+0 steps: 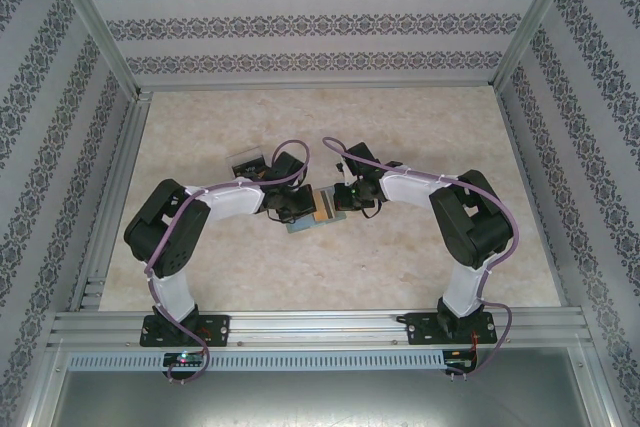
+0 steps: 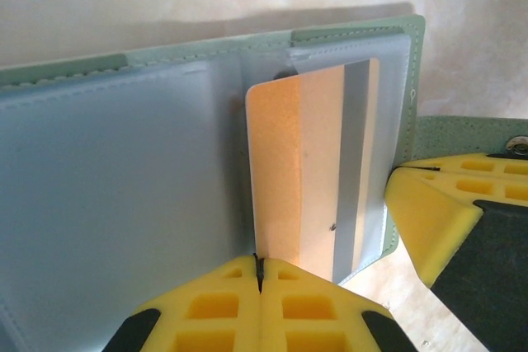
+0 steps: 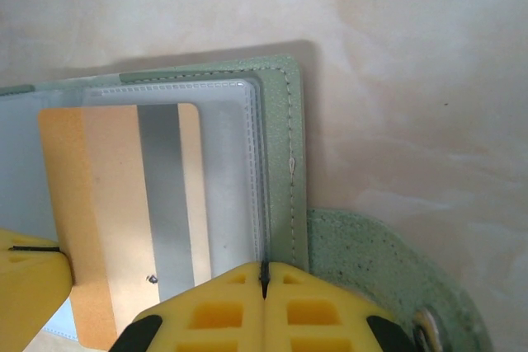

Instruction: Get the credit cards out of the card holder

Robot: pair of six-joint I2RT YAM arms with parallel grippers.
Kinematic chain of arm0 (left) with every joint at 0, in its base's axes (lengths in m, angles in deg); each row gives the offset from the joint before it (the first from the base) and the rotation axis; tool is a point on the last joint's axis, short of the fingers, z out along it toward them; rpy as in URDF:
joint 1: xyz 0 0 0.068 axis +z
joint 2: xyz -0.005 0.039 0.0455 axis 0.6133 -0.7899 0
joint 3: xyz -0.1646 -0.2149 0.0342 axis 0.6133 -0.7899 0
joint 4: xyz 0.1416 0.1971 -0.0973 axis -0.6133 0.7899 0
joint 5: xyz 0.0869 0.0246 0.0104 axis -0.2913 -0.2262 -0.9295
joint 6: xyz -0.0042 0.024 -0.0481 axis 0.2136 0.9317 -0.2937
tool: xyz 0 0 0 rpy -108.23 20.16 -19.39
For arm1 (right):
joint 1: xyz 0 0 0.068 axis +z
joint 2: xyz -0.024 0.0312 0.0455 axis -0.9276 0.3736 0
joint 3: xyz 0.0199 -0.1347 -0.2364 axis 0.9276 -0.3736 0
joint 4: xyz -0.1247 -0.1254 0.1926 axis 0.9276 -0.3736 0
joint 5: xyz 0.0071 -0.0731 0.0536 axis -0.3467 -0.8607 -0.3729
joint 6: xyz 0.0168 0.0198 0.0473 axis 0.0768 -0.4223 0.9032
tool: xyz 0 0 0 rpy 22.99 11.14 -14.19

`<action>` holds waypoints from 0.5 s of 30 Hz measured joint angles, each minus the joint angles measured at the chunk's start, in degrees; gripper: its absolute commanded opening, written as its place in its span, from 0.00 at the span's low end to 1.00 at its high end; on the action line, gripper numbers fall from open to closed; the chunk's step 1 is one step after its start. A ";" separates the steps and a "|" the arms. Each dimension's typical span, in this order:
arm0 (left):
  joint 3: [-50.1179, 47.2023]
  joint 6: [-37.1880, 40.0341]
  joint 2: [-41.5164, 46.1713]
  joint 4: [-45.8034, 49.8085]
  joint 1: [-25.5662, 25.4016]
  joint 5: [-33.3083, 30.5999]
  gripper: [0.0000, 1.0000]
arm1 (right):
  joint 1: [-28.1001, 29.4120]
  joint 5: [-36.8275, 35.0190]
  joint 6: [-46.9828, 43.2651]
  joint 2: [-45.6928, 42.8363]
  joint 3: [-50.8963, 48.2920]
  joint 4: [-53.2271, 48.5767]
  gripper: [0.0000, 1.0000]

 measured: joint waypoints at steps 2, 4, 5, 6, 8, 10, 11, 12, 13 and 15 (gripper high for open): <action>-0.13 0.00 0.02 0.00 0.00 0.00 0.00 | 0.00 0.00 0.00 0.00 0.00 0.00 0.05; -0.15 0.00 0.02 -0.02 0.00 0.02 0.06 | 0.00 0.02 0.00 0.00 0.00 0.00 0.05; -0.15 0.00 0.02 -0.04 0.00 0.04 0.08 | 0.00 0.02 0.00 0.00 0.00 0.00 0.05; -0.15 0.00 0.02 -0.07 0.00 0.09 0.13 | 0.00 0.02 0.00 0.00 0.00 0.00 0.06; -0.15 -0.17 0.02 -0.44 0.02 0.44 0.22 | 0.00 0.04 0.00 0.00 0.00 0.00 0.05; -0.33 -0.24 0.02 -1.40 0.04 1.14 0.25 | 0.00 0.11 0.00 0.02 0.02 0.00 0.05; -0.48 -0.24 0.02 -1.90 0.04 1.36 0.26 | 0.00 0.11 0.00 0.02 0.04 0.00 0.05; -0.72 -0.26 0.02 -2.40 0.04 1.51 0.27 | 0.00 0.11 0.00 0.02 0.07 0.00 0.06; -0.98 -0.31 0.02 -2.80 0.04 1.60 0.27 | 0.00 0.20 0.02 0.09 0.11 0.02 0.06; -1.27 -0.37 0.02 -3.04 0.04 1.64 0.27 | 0.17 0.31 0.02 0.24 0.28 0.09 0.06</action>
